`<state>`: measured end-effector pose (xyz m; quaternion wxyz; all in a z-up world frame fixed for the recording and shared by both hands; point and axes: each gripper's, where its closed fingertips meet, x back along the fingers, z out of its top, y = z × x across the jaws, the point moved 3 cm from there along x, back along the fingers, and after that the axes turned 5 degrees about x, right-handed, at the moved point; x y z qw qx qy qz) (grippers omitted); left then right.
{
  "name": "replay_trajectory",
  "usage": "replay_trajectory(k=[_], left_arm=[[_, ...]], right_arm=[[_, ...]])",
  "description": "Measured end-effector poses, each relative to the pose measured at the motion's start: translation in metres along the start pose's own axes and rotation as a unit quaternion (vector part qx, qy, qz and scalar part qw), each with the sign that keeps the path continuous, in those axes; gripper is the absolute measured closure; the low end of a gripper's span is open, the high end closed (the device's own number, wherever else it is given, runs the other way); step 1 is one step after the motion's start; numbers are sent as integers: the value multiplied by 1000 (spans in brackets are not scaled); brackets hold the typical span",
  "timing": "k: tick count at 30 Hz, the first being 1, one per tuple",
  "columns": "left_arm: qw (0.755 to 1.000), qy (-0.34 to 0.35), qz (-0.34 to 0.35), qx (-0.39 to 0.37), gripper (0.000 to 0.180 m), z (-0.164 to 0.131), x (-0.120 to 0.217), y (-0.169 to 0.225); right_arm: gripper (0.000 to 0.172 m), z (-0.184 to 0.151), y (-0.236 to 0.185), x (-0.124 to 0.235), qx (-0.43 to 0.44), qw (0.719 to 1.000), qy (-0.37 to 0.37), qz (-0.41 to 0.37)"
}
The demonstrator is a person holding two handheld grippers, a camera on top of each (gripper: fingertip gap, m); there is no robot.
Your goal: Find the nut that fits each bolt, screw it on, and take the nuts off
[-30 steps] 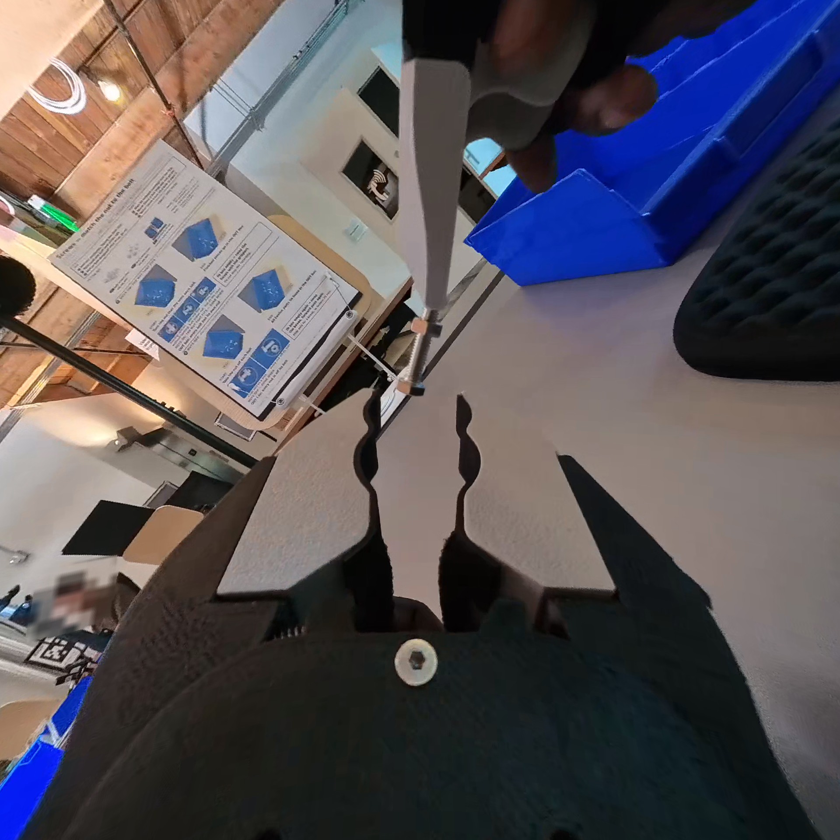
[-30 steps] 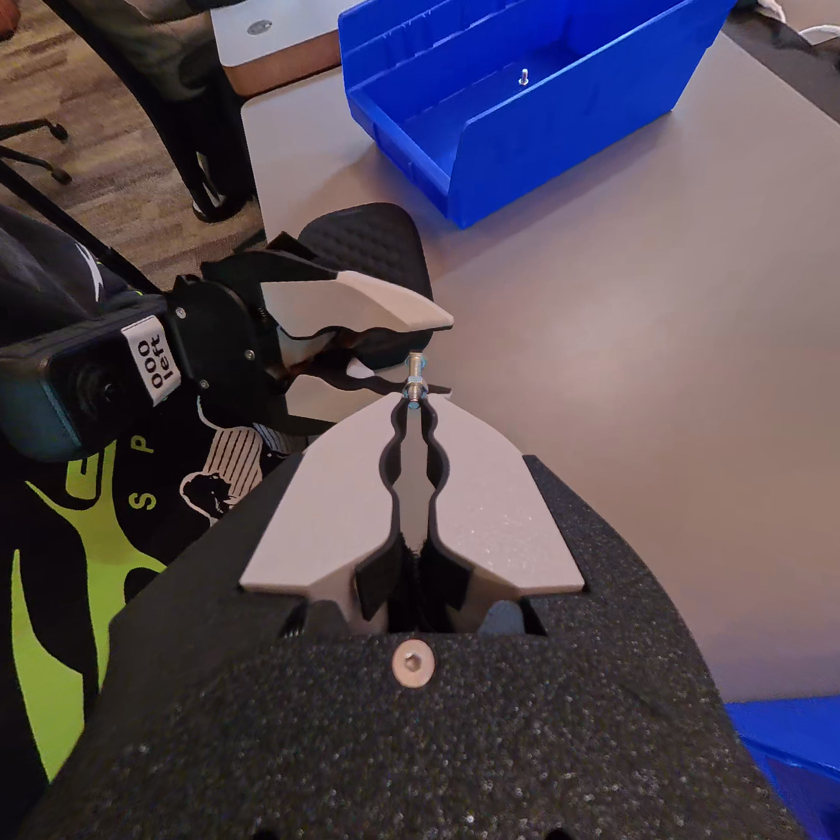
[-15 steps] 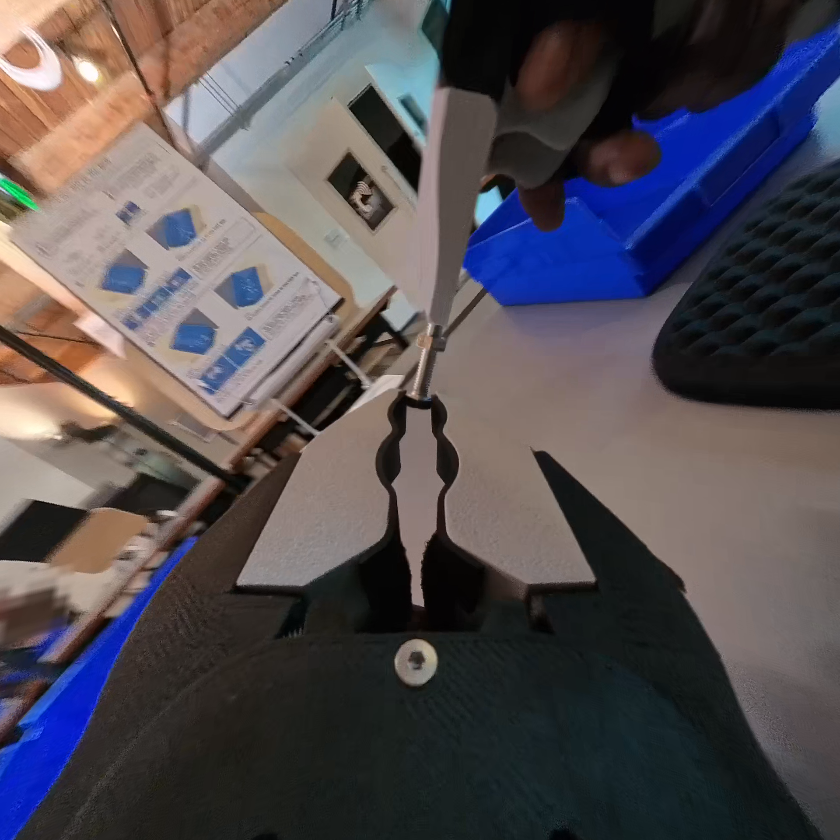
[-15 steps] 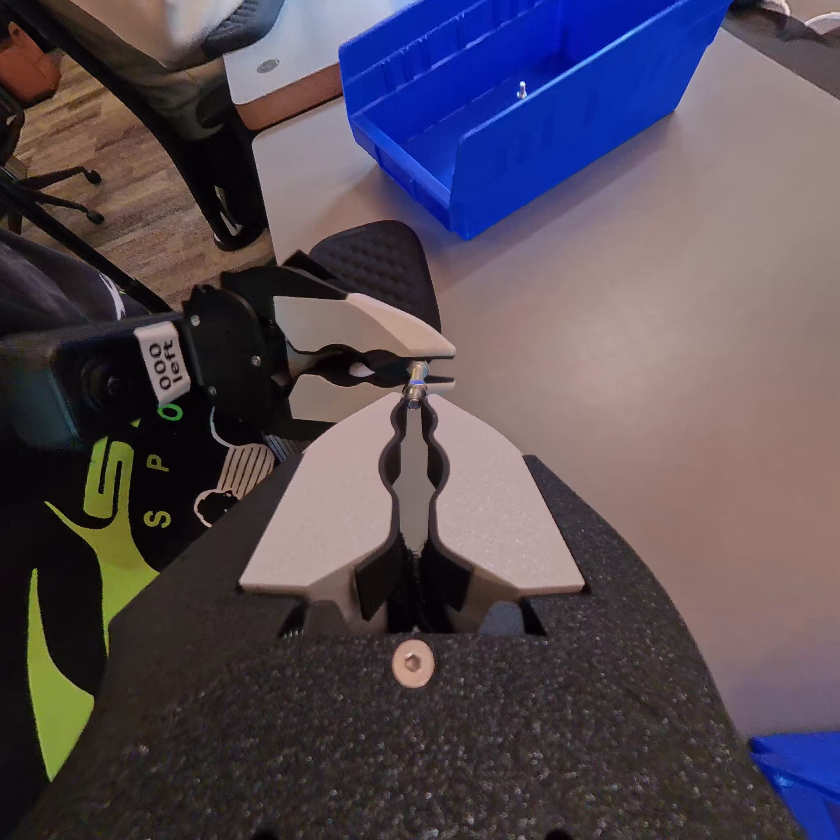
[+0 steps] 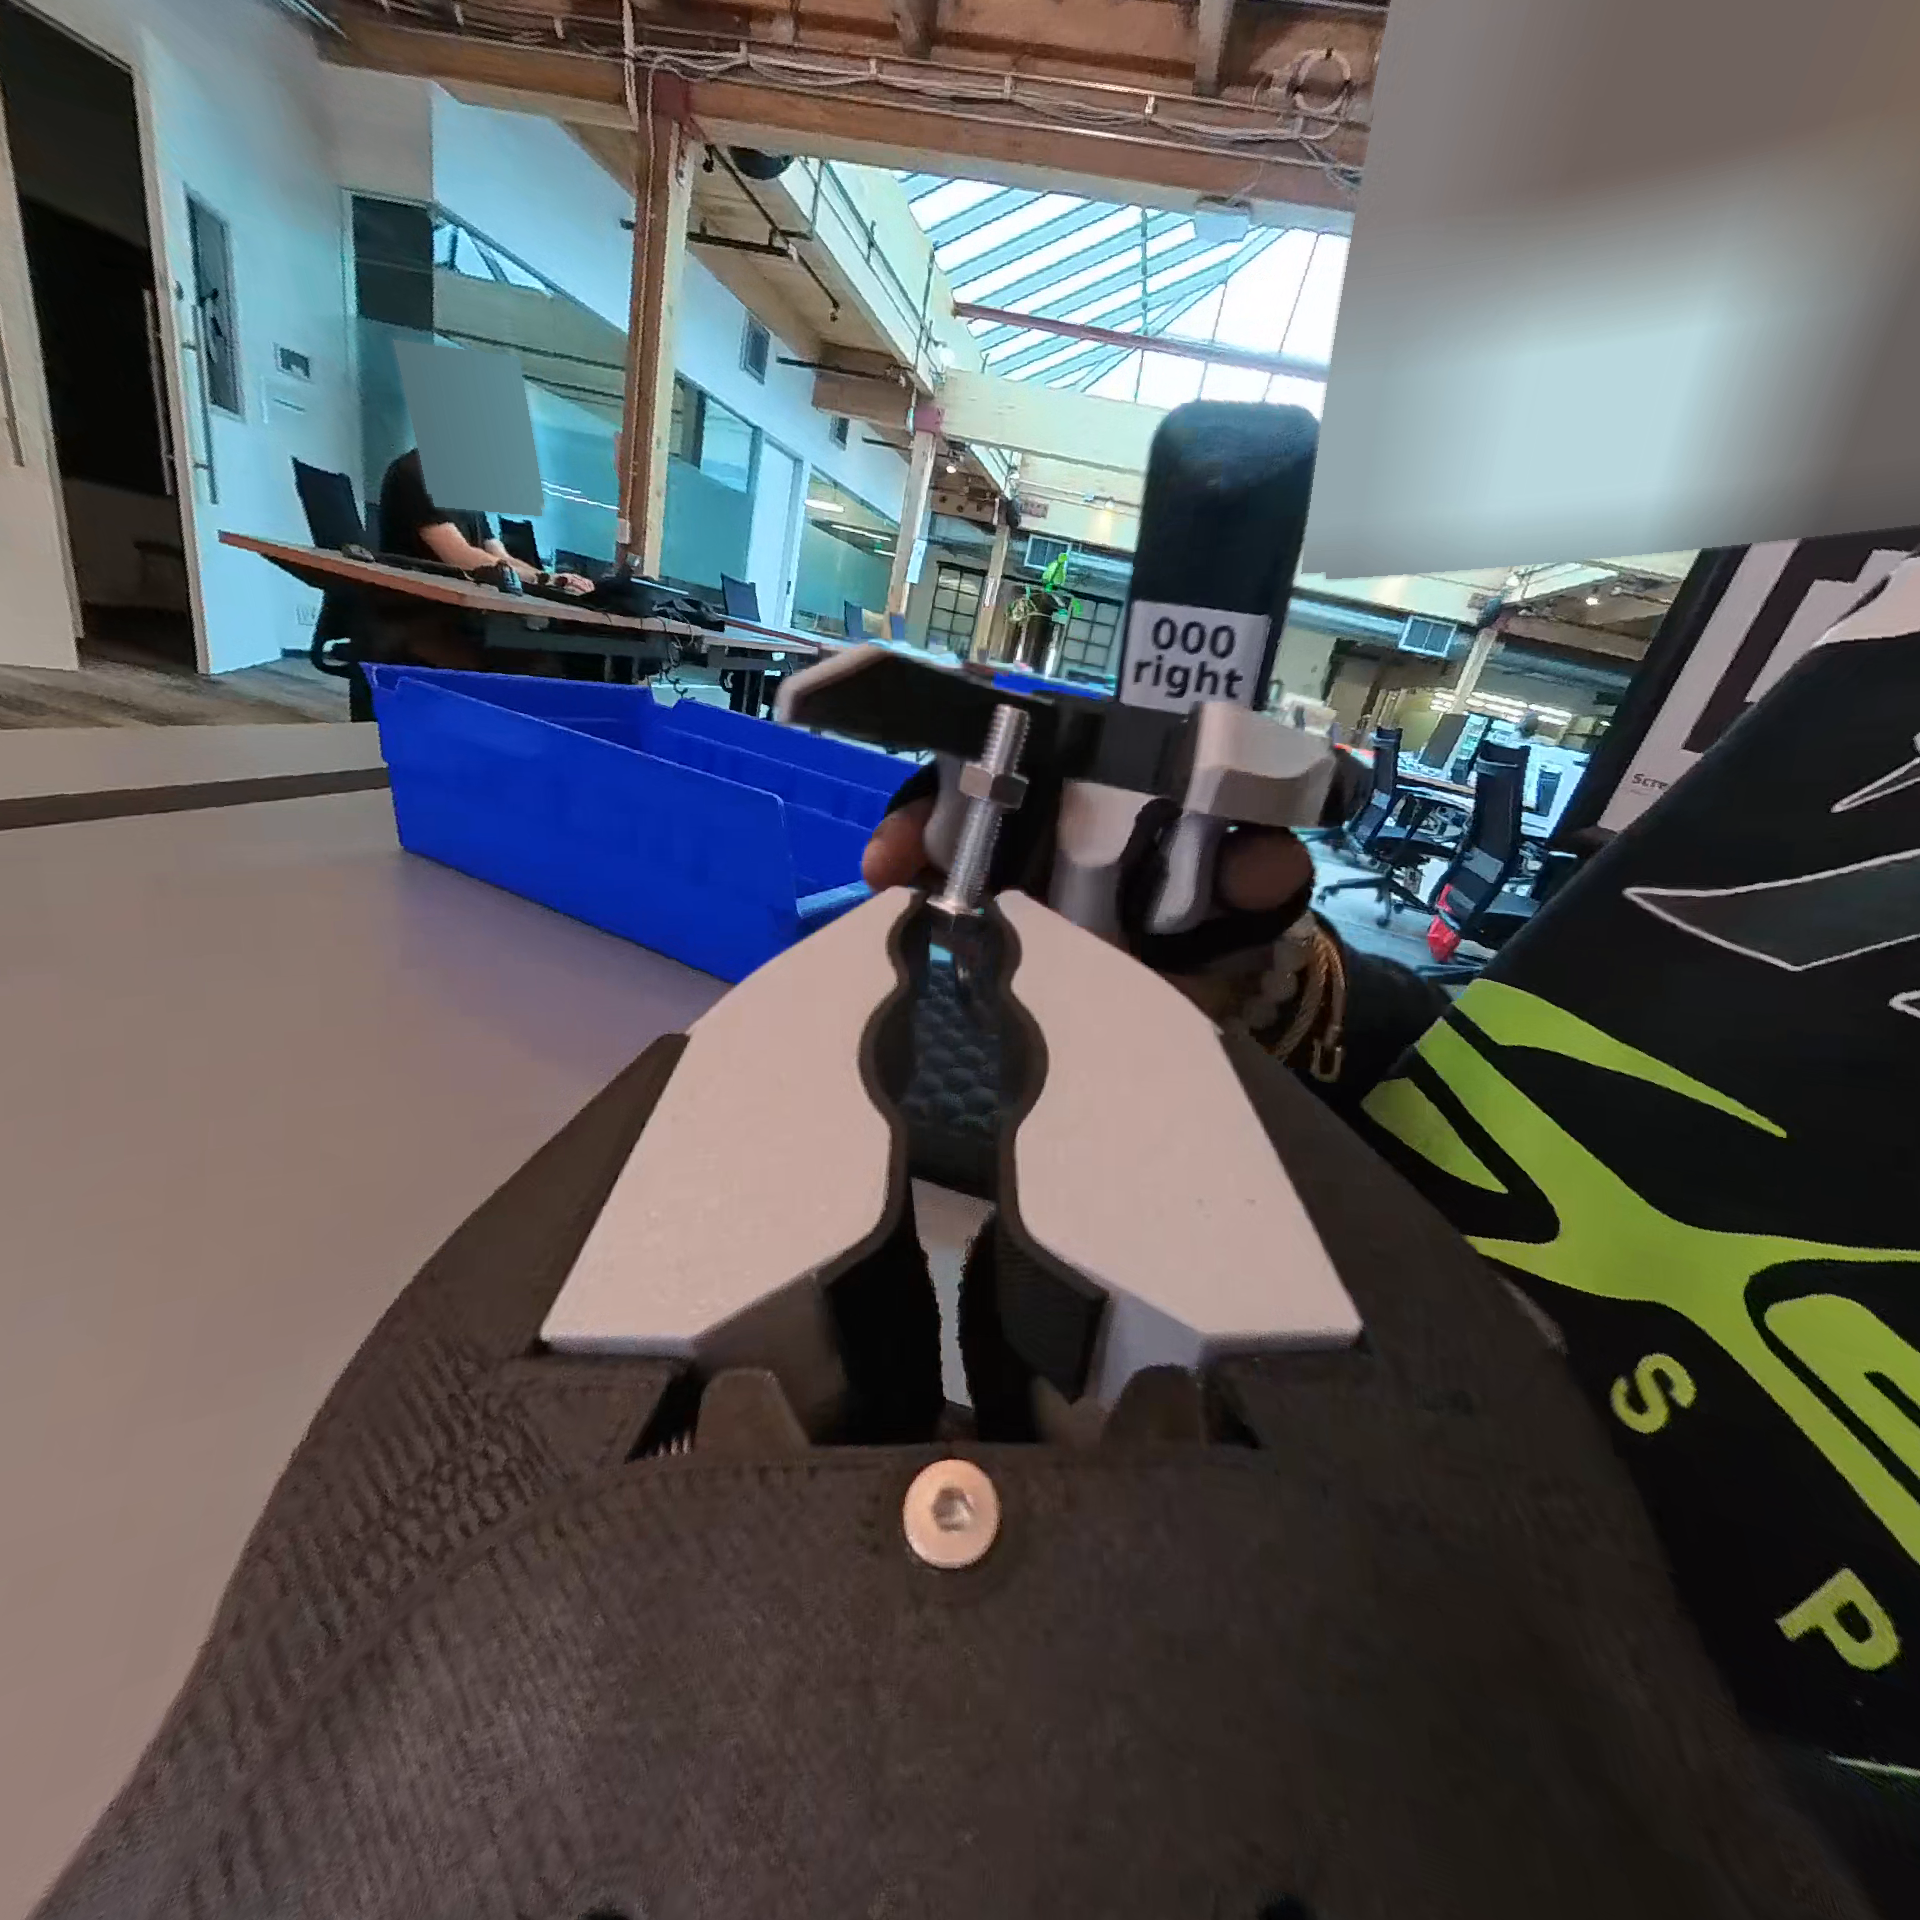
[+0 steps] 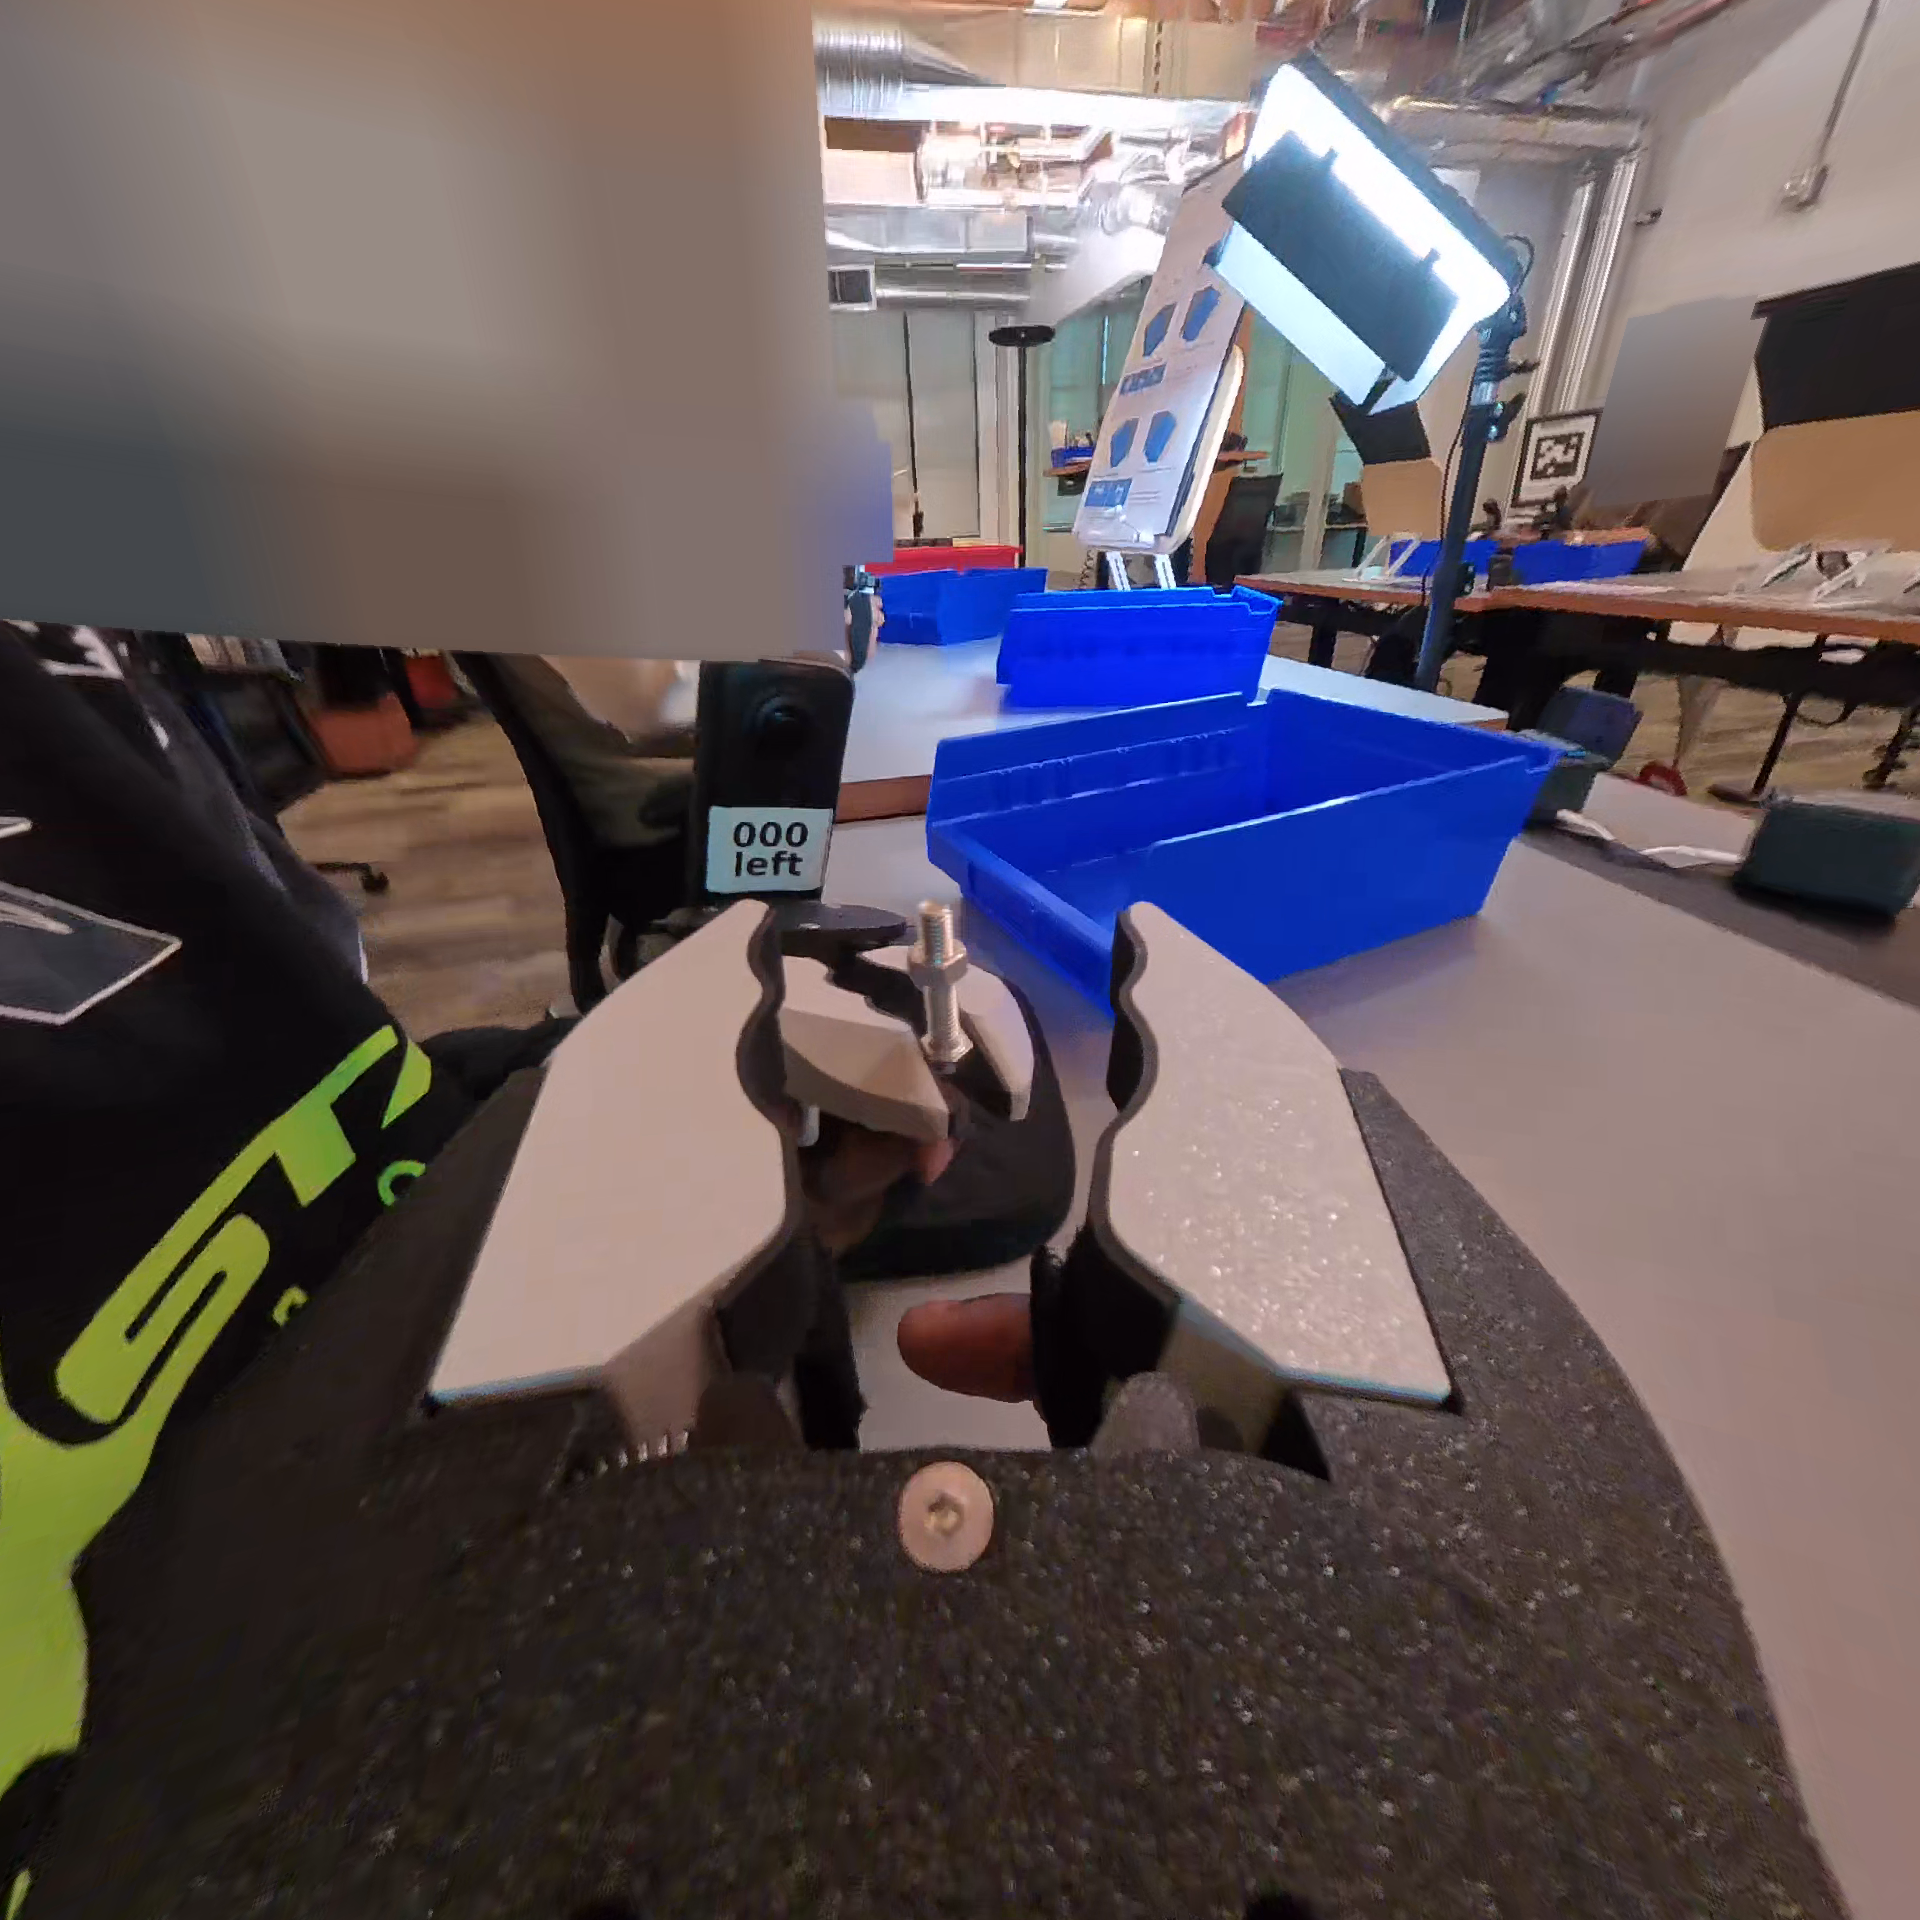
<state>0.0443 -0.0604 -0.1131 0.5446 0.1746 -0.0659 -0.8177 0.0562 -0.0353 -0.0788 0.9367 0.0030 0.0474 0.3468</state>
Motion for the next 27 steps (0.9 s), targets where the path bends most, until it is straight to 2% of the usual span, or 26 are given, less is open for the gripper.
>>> replay_trajectory(k=[8,14,15,17,19,24,27], left_arm=[[1000,-3,-16,9,171,-2,0,2],[999,13,-29,29,171,2,4,1],[999,16,-29,33,171,3,4,0],[999,19,-33,36,171,4,5,0],[999,18,-32,35,171,3,5,0],[999,18,-29,36,171,3,5,-1],[999,18,-28,37,171,3,5,-2]], right_arm=[[117,-8,10,-12,-17,1000,-6,-8],[120,-6,15,2,-3,1000,-1,-15],[123,-5,16,6,3,1000,0,-18],[151,-4,28,18,8,998,7,-58],[159,-3,33,27,4,998,17,-68],[154,-2,28,28,3,998,20,-52],[134,1,15,18,-6,999,40,-11]])
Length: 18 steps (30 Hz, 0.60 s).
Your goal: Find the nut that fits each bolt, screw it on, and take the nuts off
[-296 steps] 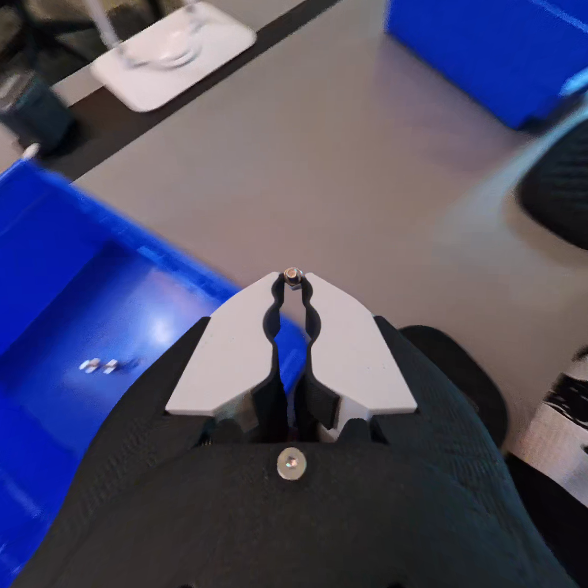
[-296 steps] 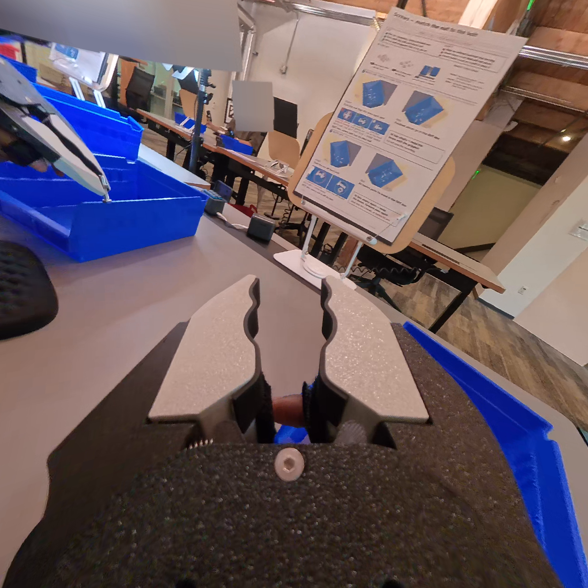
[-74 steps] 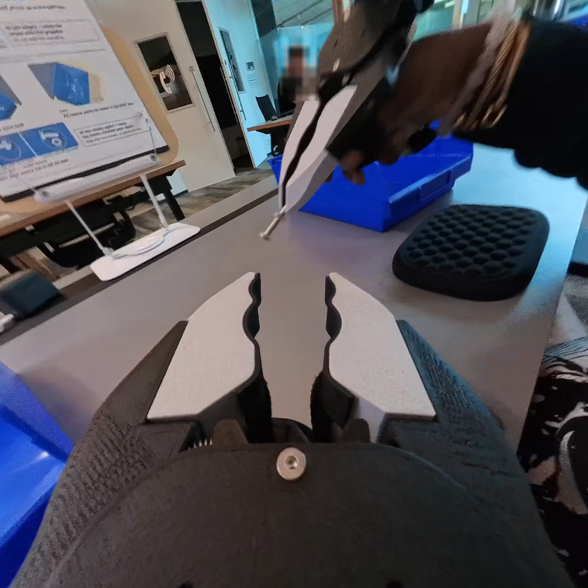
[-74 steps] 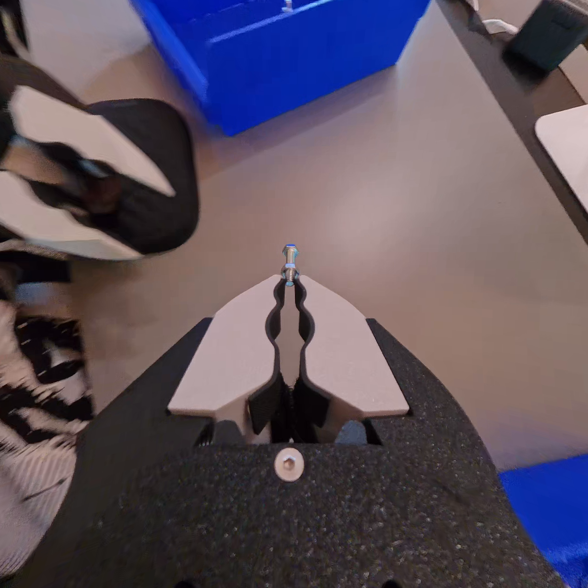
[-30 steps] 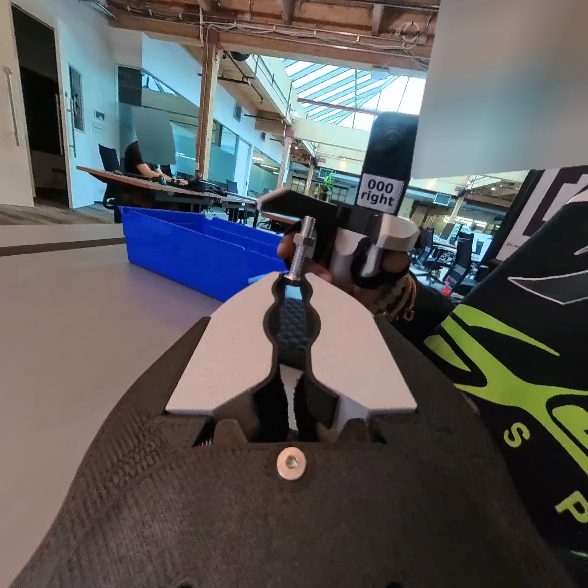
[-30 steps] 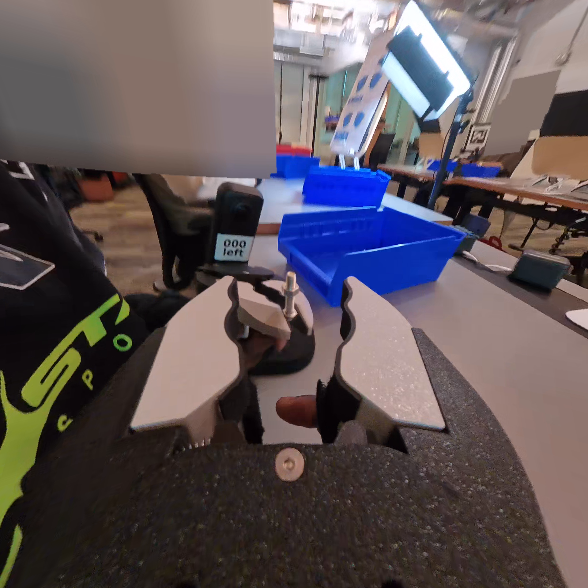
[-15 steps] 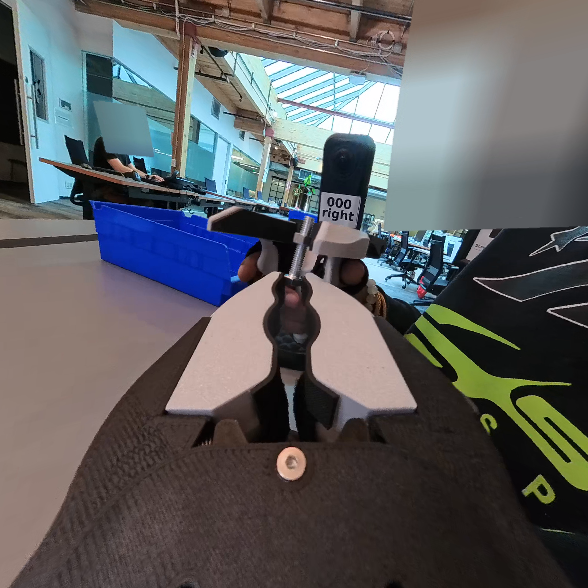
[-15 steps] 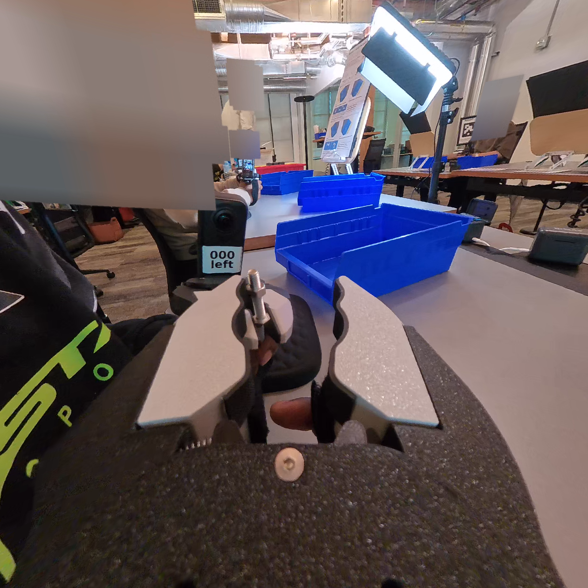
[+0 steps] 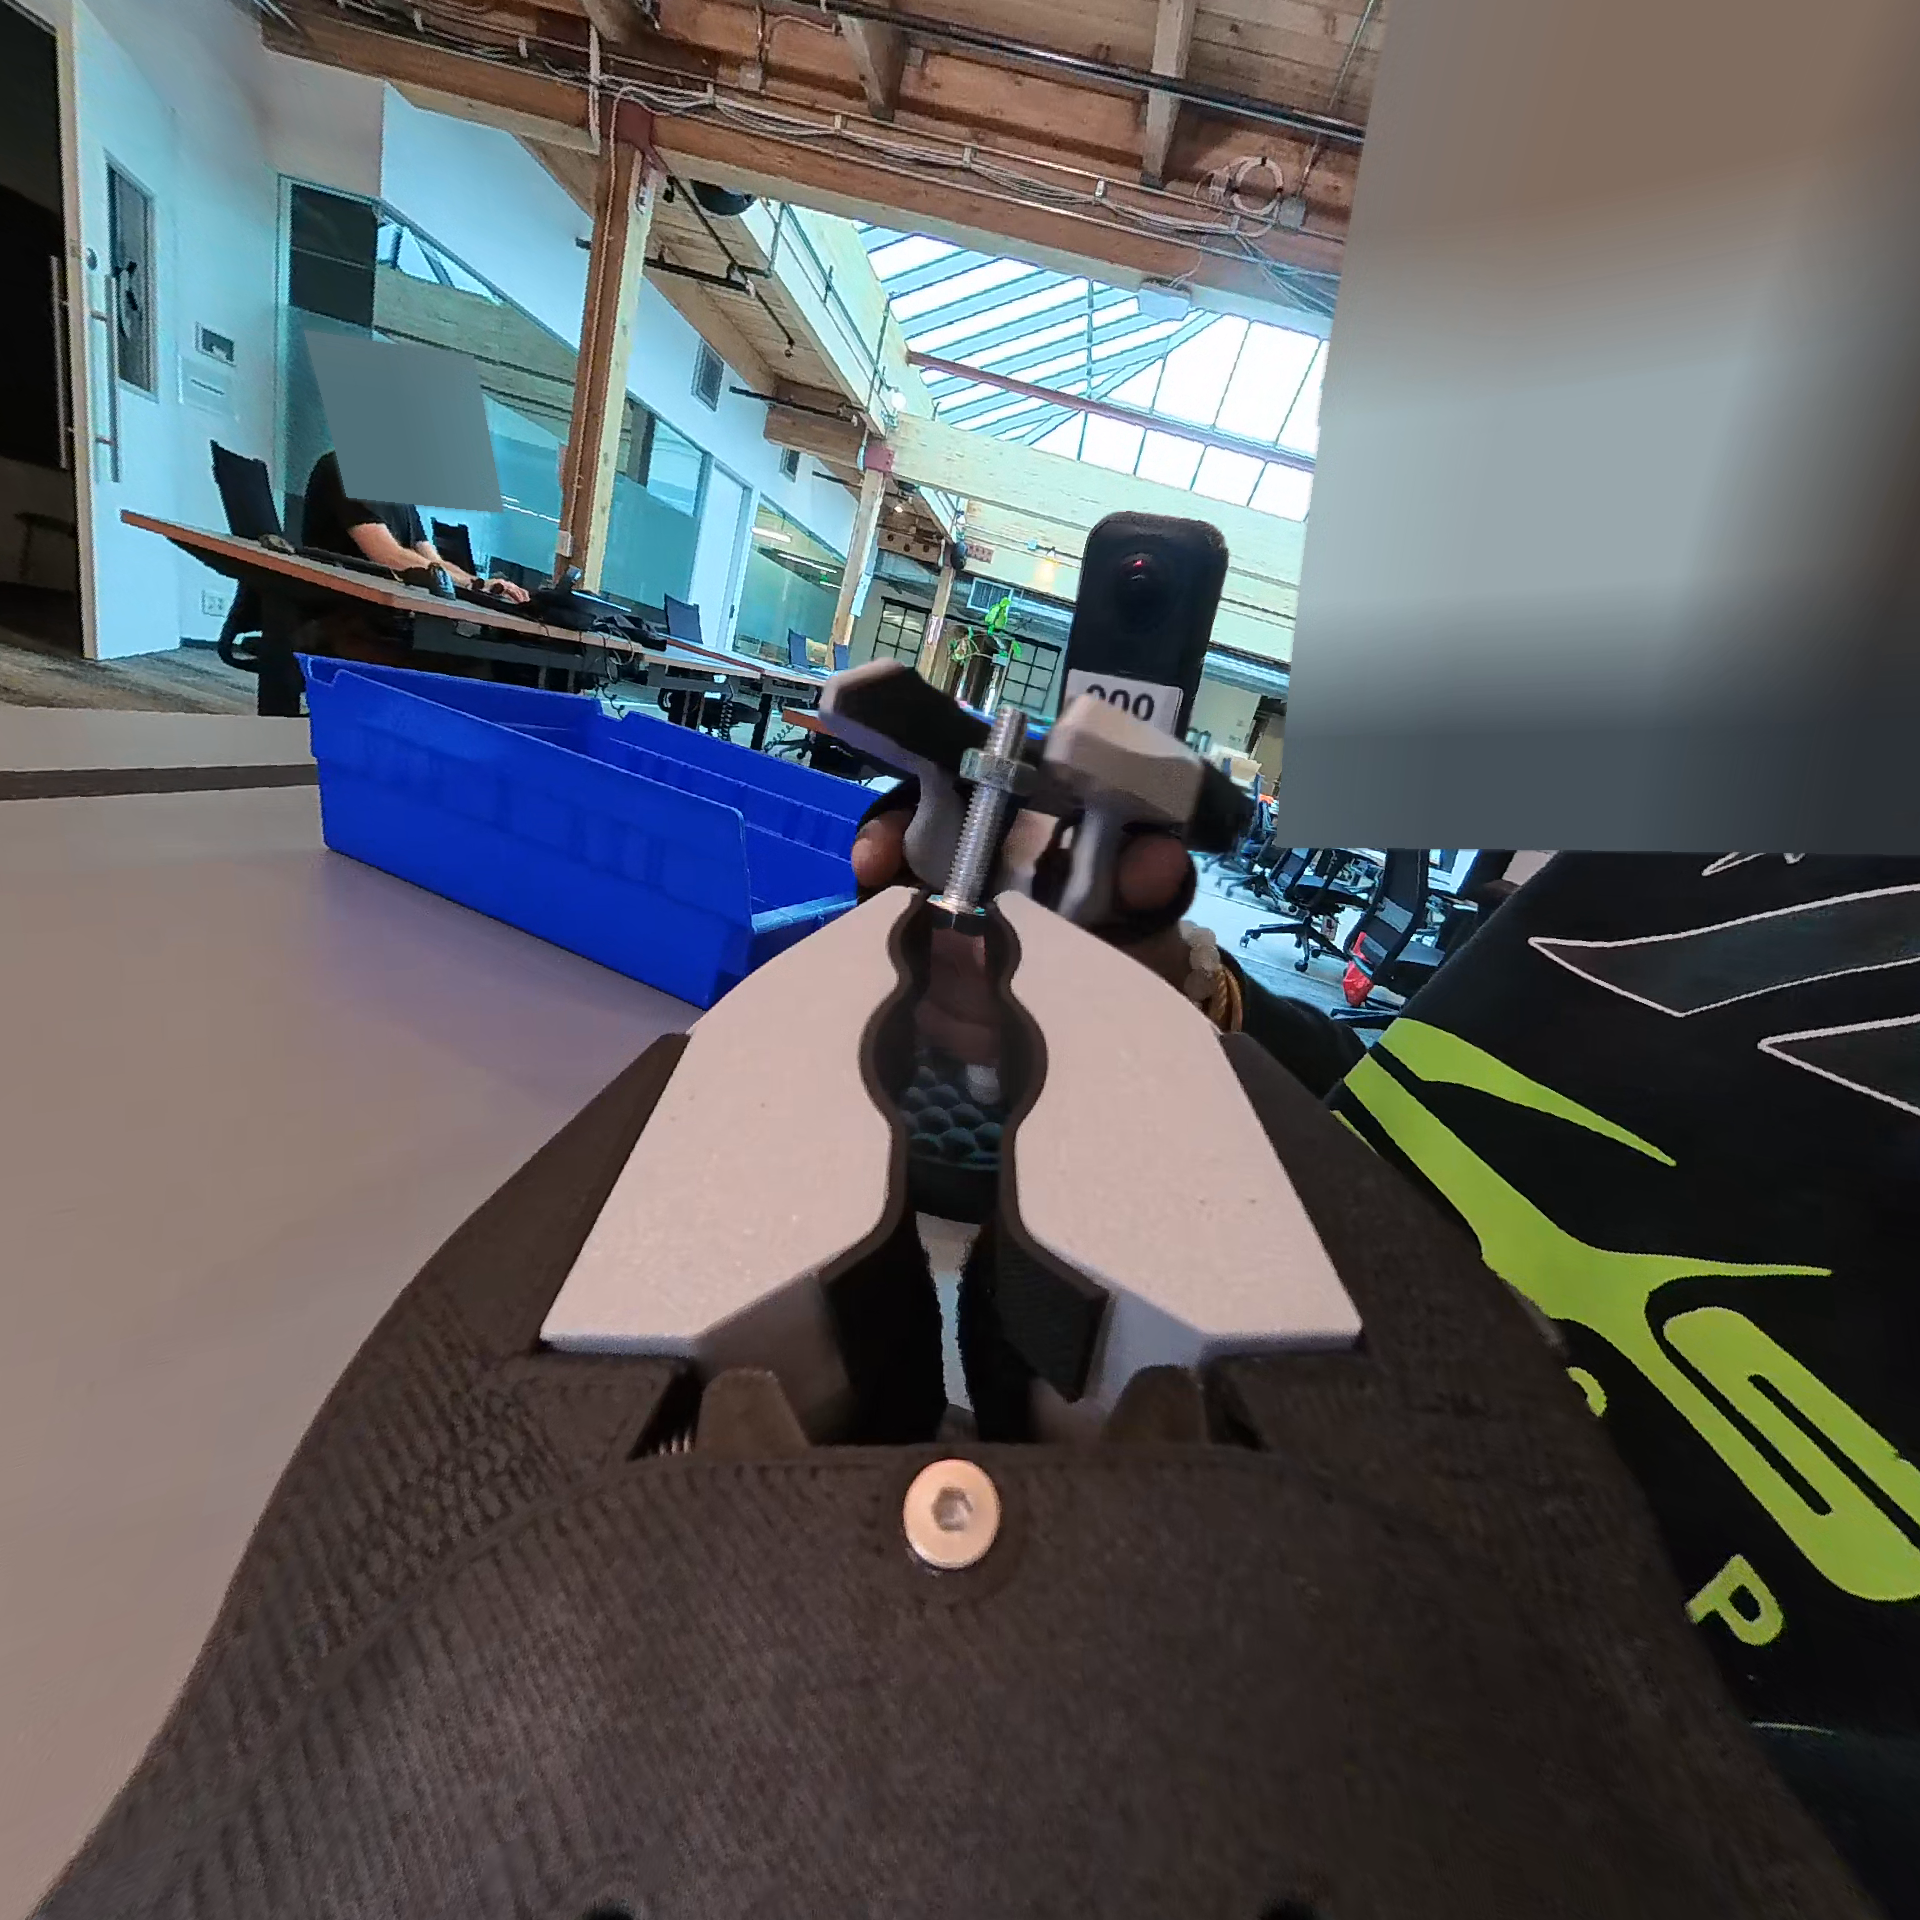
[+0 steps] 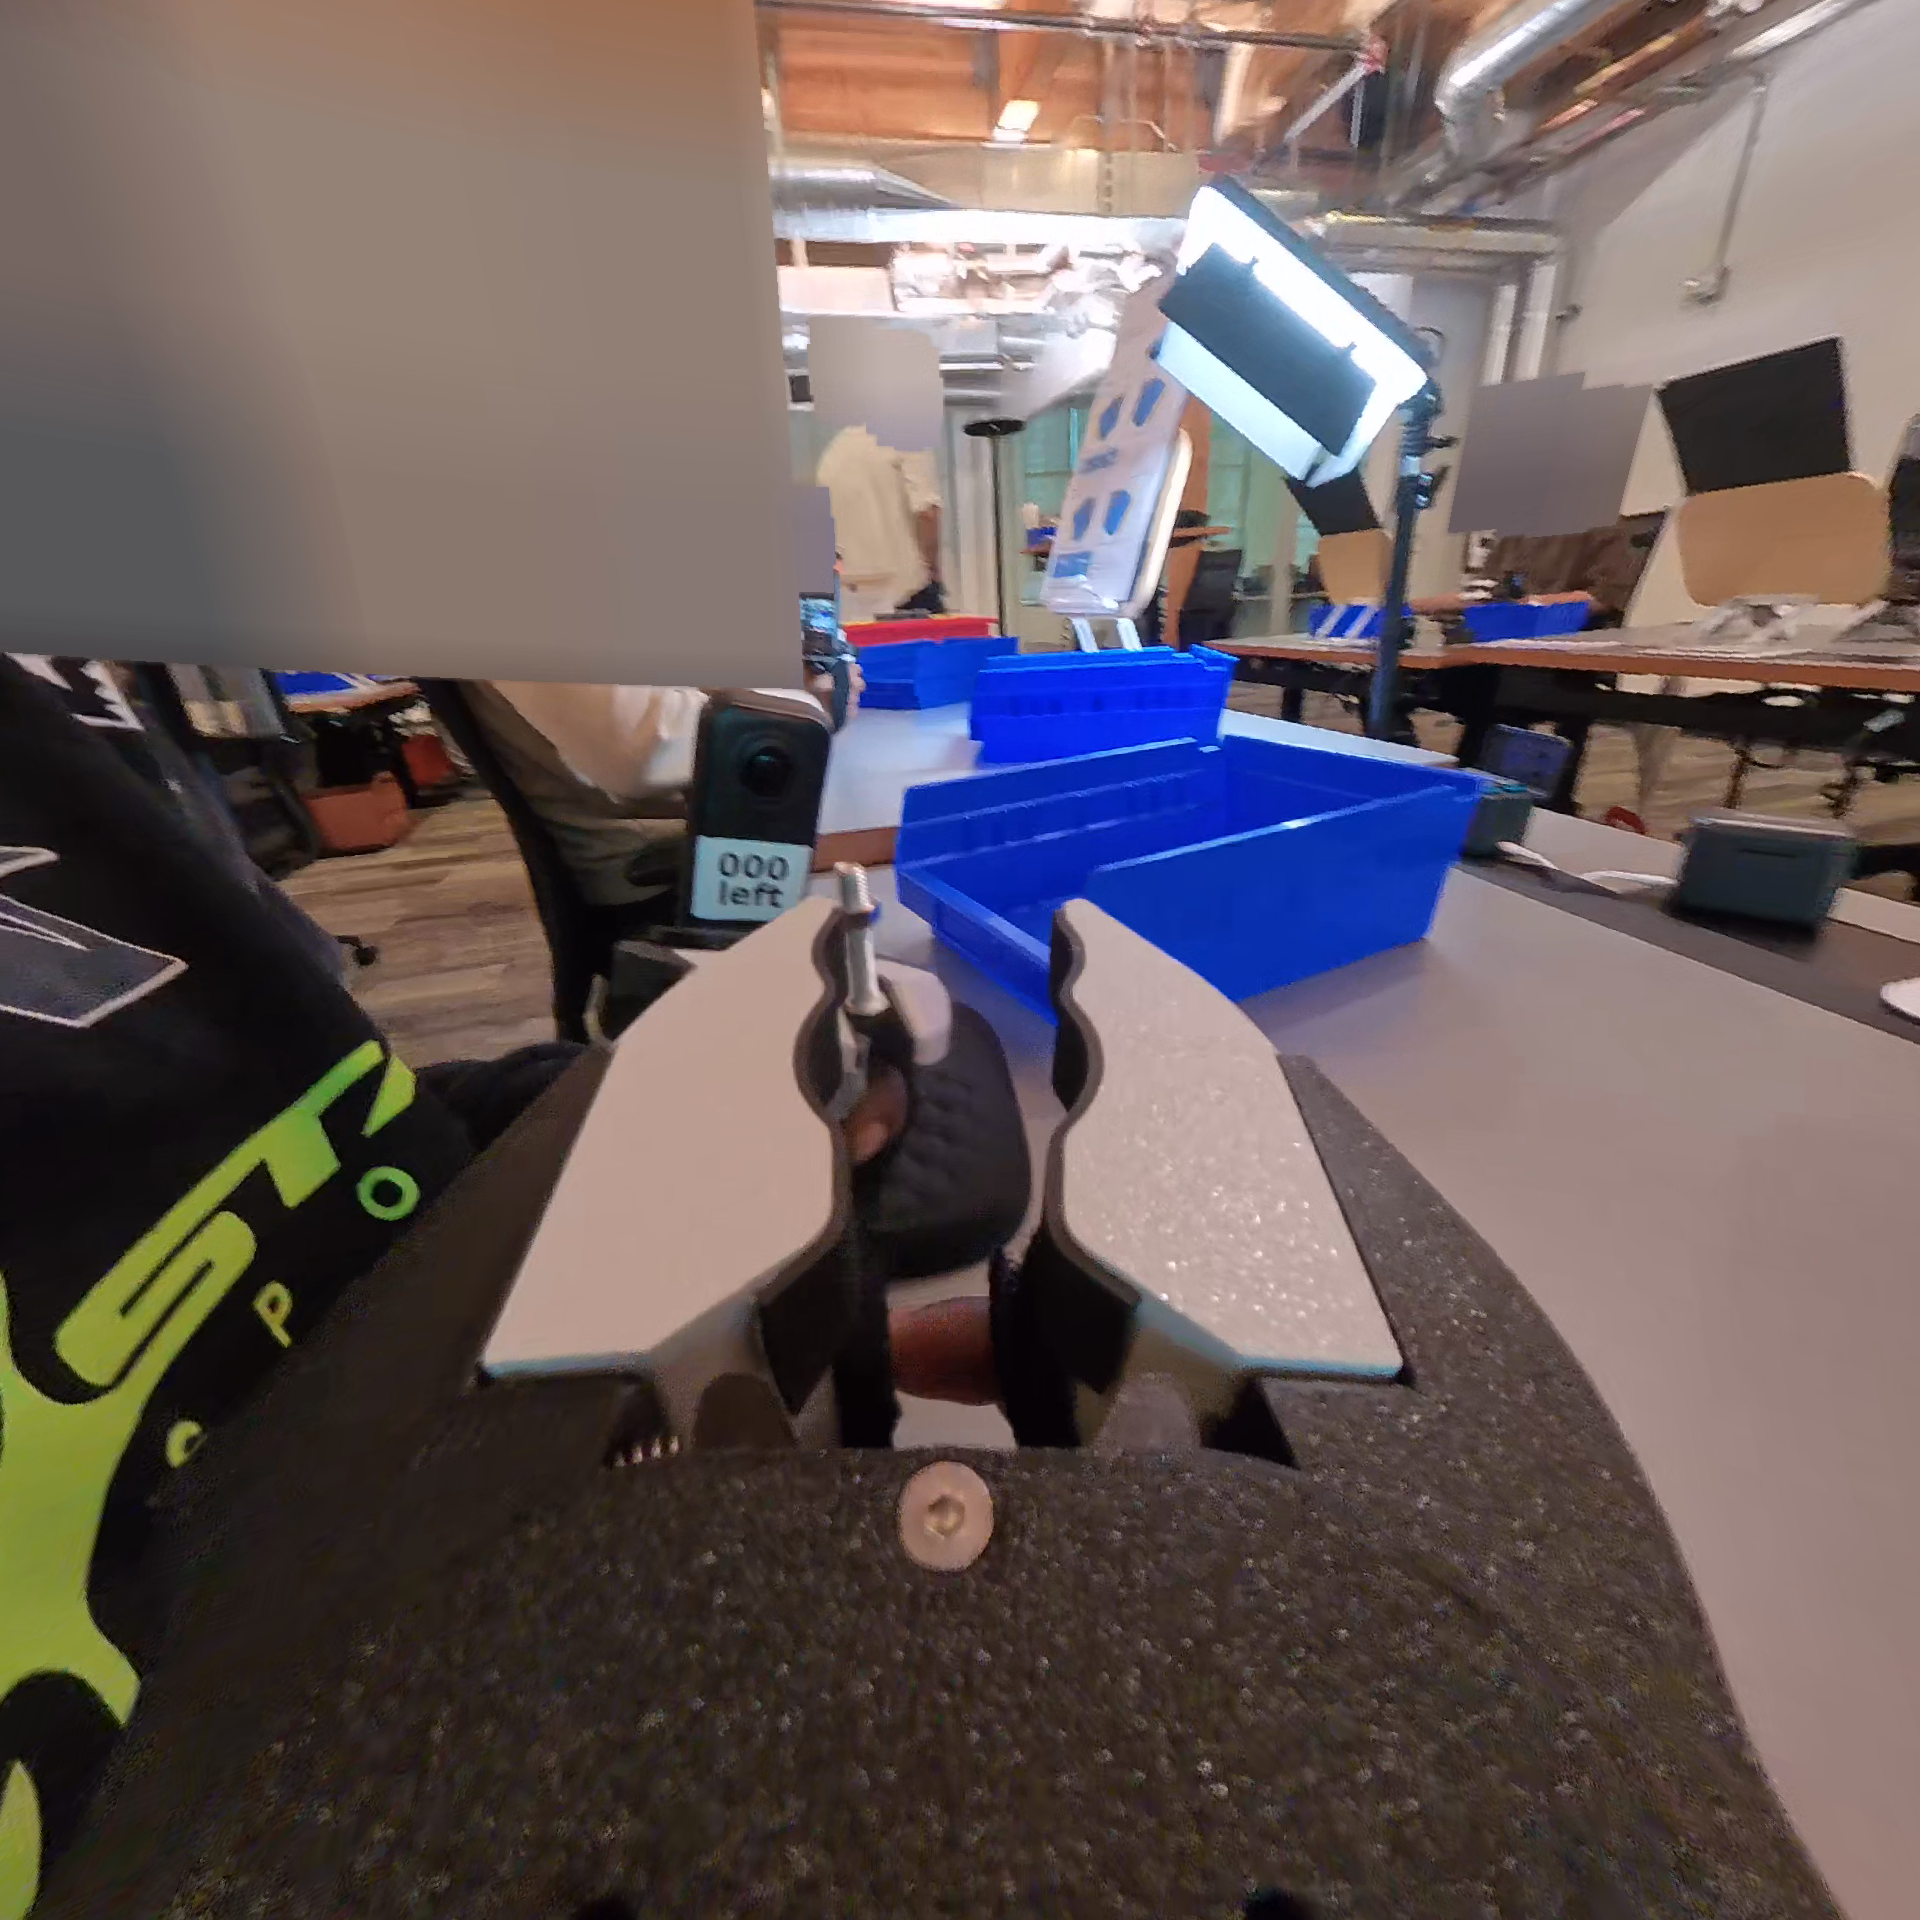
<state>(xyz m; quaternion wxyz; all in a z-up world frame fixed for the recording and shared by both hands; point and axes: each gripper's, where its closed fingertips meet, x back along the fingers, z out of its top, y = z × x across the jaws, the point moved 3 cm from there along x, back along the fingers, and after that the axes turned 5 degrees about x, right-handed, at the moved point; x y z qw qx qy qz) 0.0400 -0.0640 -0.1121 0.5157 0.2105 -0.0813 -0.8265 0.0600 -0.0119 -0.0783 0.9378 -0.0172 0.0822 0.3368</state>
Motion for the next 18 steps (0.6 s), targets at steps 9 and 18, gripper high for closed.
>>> replay_trajectory(k=[9,18], left_arm=[[1000,-4,-1,-2,171,-2,0,0],[1000,6,-9,6,171,0,2,0]], right_arm=[[119,-7,-10,-34,-1,1000,-6,27],[123,-7,0,-19,16,1000,-12,8]])
